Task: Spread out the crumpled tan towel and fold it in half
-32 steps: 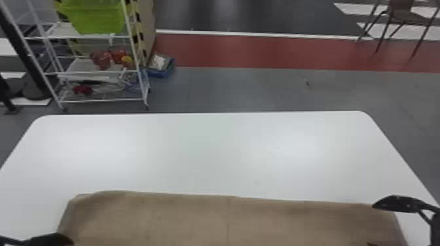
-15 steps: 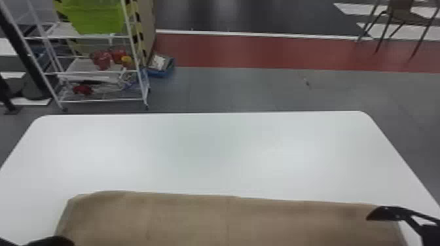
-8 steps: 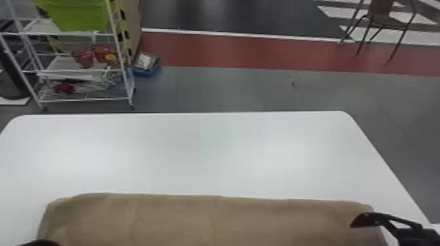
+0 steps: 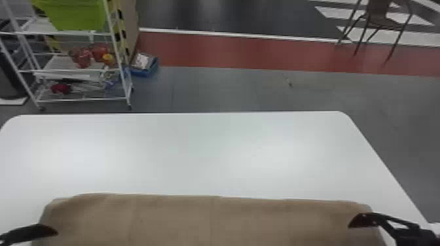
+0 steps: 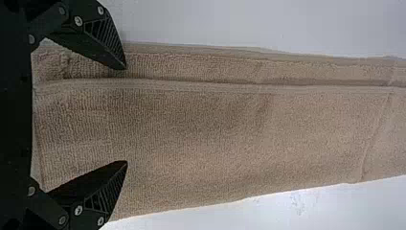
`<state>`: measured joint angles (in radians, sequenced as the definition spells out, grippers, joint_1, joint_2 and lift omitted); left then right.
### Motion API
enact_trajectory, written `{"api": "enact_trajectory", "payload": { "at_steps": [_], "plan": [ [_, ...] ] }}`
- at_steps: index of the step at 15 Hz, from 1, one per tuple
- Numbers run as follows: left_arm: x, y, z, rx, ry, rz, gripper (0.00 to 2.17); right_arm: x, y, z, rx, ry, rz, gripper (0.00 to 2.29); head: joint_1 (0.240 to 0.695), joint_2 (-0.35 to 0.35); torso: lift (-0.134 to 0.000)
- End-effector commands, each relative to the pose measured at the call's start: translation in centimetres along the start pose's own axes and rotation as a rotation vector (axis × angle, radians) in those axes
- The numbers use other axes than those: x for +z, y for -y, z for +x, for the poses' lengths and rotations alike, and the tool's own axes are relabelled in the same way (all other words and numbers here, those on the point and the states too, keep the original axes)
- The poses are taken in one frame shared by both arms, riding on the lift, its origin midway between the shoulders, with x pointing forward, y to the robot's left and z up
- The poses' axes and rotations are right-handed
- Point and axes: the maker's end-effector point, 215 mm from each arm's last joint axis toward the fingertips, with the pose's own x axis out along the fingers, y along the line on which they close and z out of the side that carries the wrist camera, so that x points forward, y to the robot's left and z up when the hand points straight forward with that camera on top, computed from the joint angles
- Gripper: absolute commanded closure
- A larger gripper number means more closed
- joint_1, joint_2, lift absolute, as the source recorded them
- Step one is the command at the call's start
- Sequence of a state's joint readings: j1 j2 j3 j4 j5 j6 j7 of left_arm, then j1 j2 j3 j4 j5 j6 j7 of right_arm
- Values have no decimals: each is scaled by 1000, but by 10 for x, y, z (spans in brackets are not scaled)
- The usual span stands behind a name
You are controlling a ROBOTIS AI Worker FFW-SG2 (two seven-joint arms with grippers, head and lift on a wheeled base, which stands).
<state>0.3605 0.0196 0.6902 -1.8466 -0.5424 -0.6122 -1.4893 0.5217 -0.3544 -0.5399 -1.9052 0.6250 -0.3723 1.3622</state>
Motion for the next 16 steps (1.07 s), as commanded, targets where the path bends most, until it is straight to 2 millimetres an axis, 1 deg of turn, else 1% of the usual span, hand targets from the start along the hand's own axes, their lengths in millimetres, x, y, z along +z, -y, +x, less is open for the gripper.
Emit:
{"api": "enact_trajectory", "payload": {
  "at_steps": [1,7,9,12,15,16],
  "plan": [
    [-3,2,2,-4,-4,-6,728,1,-1,0,4,5,4,211,695,-125,-120],
    [-16,6,5,-27,-46,-5,731,1,-1,1,4,7,14,211,695,-114,-120],
    [-16,6,5,-28,-47,-5,731,1,-1,1,4,8,17,211,695,-108,-120],
    [-16,6,-2,-37,-47,-3,731,0,-1,1,4,7,20,211,695,-105,-120],
    [-14,11,8,-58,-46,0,731,2,-2,2,5,12,21,211,695,-100,-120],
    [-15,9,10,-55,-45,-3,731,2,-2,2,5,12,21,211,695,-103,-120]
  ]
}}
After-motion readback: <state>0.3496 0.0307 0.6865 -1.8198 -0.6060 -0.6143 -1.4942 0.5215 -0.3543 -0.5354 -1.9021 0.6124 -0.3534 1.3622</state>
